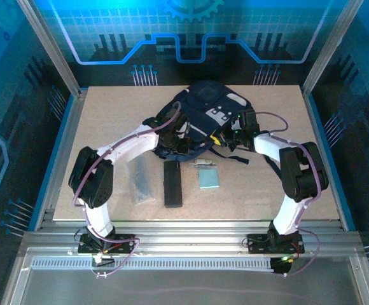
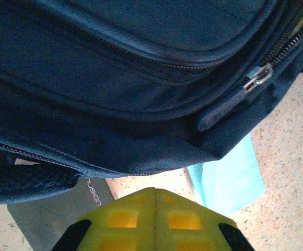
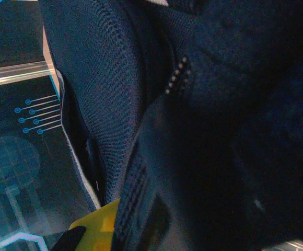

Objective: Pack books, pencil case, and school supplies into a backpack

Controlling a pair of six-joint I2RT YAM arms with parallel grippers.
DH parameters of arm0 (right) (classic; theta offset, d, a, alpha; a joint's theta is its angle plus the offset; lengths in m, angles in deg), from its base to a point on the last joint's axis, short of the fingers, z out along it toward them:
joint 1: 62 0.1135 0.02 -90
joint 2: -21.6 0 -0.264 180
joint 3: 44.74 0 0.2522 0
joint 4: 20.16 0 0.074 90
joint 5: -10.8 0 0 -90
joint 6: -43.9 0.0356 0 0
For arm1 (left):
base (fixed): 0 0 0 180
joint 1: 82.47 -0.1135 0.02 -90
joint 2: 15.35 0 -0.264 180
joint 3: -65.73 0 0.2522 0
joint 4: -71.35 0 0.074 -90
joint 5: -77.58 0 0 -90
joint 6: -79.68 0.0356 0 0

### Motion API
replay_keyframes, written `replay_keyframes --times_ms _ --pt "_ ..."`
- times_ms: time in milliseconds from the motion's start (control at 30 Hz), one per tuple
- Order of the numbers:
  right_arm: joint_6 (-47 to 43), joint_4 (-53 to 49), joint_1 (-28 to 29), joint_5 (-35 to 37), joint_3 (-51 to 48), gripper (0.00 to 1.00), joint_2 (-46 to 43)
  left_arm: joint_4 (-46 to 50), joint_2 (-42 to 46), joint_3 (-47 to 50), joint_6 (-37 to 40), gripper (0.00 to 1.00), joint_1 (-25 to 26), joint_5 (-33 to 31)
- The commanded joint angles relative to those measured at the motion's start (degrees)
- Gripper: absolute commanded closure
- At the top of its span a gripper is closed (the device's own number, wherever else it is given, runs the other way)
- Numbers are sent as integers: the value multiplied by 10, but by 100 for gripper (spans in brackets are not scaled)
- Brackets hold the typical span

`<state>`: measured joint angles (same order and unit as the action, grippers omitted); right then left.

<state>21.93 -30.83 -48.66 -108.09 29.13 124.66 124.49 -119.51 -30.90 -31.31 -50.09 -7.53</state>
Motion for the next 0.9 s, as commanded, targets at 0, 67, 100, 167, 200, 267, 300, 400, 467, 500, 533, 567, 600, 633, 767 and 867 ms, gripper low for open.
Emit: replay_keyframes --times_ms 0,67,100,167,200,267,300,400,467,500,533,567,600,633,767,867 --pt "18 51 5 4 -5 100 -10 -50 42 7 -40 84 -9 26" --pt "19 56 6 2 -8 100 -11 -62 47 6 -39 67 -8 23" --pt "20 58 6 2 -10 100 -11 -65 47 3 -36 63 -9 21" --pt "20 61 6 1 -13 100 -10 -72 41 -7 -23 62 -9 25" --pt "20 63 7 -1 -13 100 -8 -74 34 -13 -13 61 -9 31" --pt "20 66 8 -7 -13 100 -4 -66 15 -34 20 60 -8 49" --pt "19 64 8 -11 -11 100 -1 -52 -1 -48 36 59 -9 50" --pt "4 40 3 -27 -7 73 1 -15 -34 -76 74 56 -9 27" --pt "-12 9 0 -30 -12 57 -15 -4 -45 -79 82 54 -9 10" --pt "-22 -6 -1 -30 -16 53 -25 -6 -44 -74 81 53 -8 5" --pt "-34 -26 -2 -30 -19 50 -37 -11 -42 -68 73 50 -8 -4" --pt "-47 -48 -1 -27 -19 48 -51 -22 -38 -59 62 49 -10 -10" --pt "-57 -67 0 -19 -19 47 -64 -32 -35 -50 50 48 -9 -14" --pt "-66 -84 1 -11 -19 47 -75 -44 -30 -38 32 47 -10 -18" --pt "-76 -112 7 4 -6 46 -98 -121 -11 21 -34 46 -11 -15" --pt "-85 -121 13 23 18 46 -82 -166 -6 60 -63 45 -11 -14"
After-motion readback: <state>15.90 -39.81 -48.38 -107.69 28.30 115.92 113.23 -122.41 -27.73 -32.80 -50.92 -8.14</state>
